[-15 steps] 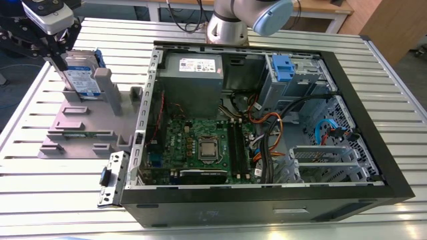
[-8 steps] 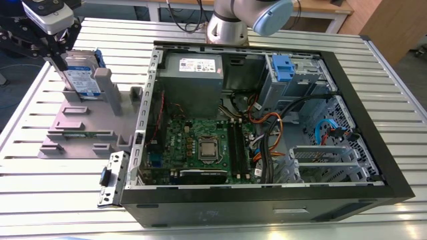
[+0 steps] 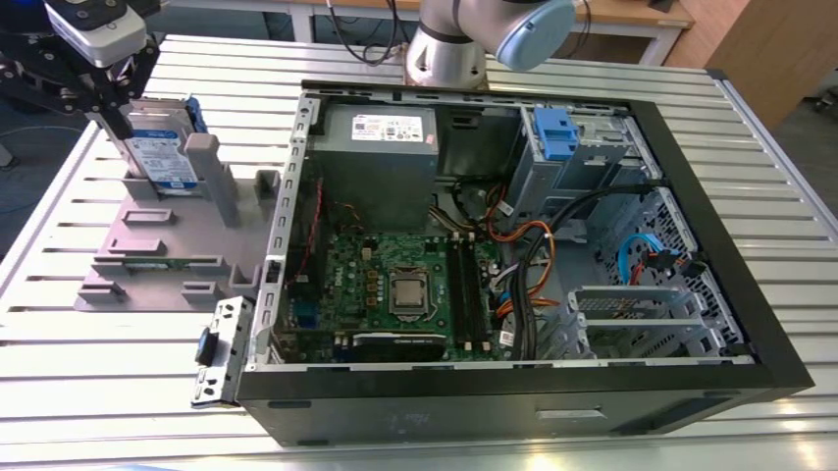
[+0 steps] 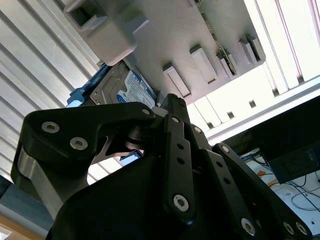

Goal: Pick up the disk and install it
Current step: 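Pick up the disk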

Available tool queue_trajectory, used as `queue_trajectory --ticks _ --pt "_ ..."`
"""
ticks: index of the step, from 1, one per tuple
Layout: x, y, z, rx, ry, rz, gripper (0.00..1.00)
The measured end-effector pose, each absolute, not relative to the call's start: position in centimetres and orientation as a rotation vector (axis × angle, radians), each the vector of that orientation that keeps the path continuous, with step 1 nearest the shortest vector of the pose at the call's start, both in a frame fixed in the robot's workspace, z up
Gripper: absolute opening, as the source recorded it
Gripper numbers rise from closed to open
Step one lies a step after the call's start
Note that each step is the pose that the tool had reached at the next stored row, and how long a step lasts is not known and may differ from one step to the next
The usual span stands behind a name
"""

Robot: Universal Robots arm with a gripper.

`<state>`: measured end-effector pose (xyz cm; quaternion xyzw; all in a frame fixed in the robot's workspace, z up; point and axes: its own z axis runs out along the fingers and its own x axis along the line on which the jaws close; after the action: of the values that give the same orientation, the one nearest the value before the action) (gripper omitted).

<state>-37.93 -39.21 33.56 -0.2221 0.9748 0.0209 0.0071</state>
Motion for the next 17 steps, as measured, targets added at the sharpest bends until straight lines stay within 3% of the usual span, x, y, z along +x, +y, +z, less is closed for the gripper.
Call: queue_trajectory --ticks 17 --pt "-37.93 -39.21 33.56 -0.714 3.045 0.064 0.11"
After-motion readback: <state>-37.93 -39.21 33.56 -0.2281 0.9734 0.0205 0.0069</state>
